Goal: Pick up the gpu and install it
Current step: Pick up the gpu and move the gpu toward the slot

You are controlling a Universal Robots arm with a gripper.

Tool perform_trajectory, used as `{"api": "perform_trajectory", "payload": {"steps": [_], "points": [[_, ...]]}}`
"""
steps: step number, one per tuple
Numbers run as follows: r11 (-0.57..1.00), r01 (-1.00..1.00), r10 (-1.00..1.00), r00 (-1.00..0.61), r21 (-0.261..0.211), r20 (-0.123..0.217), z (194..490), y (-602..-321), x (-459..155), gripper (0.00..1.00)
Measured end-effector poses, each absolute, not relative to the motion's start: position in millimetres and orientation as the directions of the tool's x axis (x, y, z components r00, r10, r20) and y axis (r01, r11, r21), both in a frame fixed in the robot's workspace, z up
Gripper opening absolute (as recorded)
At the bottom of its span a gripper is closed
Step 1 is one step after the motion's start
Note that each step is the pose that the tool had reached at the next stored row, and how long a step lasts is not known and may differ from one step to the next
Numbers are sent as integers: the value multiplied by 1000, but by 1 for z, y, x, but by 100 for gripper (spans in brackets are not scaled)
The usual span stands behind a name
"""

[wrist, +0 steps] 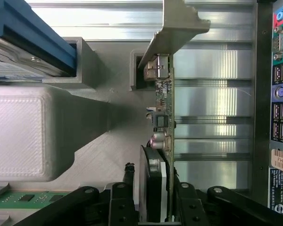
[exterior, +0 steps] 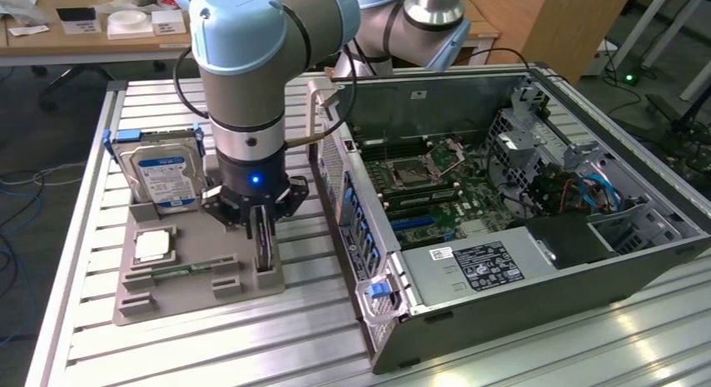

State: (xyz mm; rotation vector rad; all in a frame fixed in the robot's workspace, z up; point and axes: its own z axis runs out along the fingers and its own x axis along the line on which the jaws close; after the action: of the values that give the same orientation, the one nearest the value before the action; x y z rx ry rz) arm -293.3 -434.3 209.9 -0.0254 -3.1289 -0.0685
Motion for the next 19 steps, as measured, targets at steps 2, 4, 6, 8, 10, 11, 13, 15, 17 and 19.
{"api": "perform_trajectory", "payload": {"steps": [2,4,6,8,10,11,13,15,17,19], "points": [[999,17,16,-1000,44,12,210,-434,-293,37],[999,16,16,-1000,44,12,210,-434,-293,30],[999,17,16,-1000,44,12,210,-434,-293,30],[999,17,16,-1000,44,12,210,-434,-293,30],[999,17,16,-1000,44,12,210,-434,-293,28],[999,17,16,-1000,44,12,210,-434,-293,28],[999,17,16,-1000,44,12,210,-434,-293,28],[999,17,16,-1000,44,12,210,-434,-293,28],[999,17,16,-1000,44,12,210,-434,-293,28],[999,17,16,-1000,44,12,210,-434,-293,28]]}}
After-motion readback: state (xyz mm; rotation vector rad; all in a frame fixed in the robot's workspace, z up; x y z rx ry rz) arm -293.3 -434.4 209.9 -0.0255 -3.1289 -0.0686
